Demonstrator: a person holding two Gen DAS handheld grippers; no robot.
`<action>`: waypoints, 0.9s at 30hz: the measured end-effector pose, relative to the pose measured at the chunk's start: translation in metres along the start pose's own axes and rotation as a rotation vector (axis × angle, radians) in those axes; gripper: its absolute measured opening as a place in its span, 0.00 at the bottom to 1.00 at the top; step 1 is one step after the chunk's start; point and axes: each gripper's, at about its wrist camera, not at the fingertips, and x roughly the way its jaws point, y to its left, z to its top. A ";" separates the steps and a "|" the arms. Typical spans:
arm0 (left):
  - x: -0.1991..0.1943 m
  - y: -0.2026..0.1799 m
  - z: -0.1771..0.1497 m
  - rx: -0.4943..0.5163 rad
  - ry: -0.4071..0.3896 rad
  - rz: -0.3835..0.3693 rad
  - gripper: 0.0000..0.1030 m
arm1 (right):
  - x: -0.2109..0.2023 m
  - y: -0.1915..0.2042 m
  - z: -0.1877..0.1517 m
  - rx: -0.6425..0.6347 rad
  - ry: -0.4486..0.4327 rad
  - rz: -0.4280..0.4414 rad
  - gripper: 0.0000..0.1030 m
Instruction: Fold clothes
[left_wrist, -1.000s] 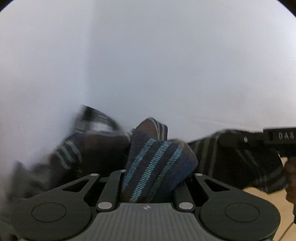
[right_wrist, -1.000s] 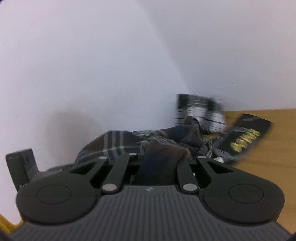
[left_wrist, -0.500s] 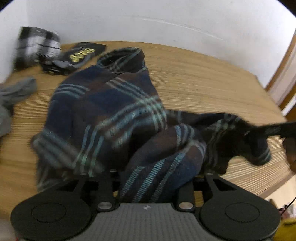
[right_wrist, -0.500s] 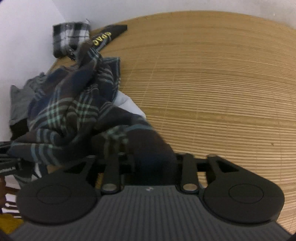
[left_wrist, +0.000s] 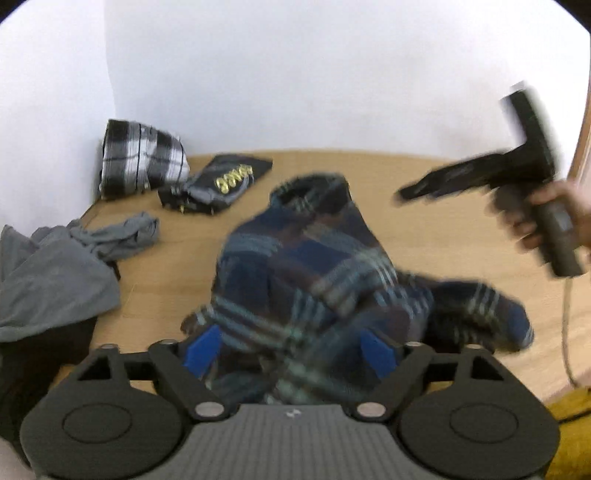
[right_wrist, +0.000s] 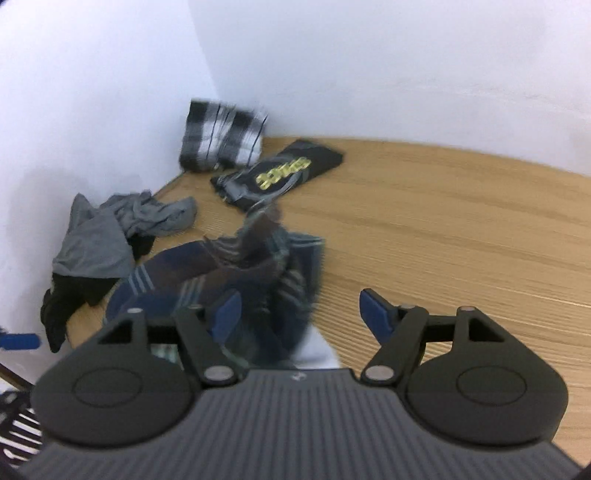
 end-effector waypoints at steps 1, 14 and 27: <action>0.007 0.010 0.003 -0.014 -0.012 0.003 0.91 | 0.022 0.010 0.005 0.001 0.023 0.007 0.71; 0.145 0.081 0.013 -0.061 0.111 -0.112 0.93 | 0.104 0.013 0.046 0.106 0.049 0.002 0.71; 0.162 0.048 0.006 -0.010 0.145 -0.114 0.97 | 0.202 -0.026 0.057 0.214 0.315 0.088 0.71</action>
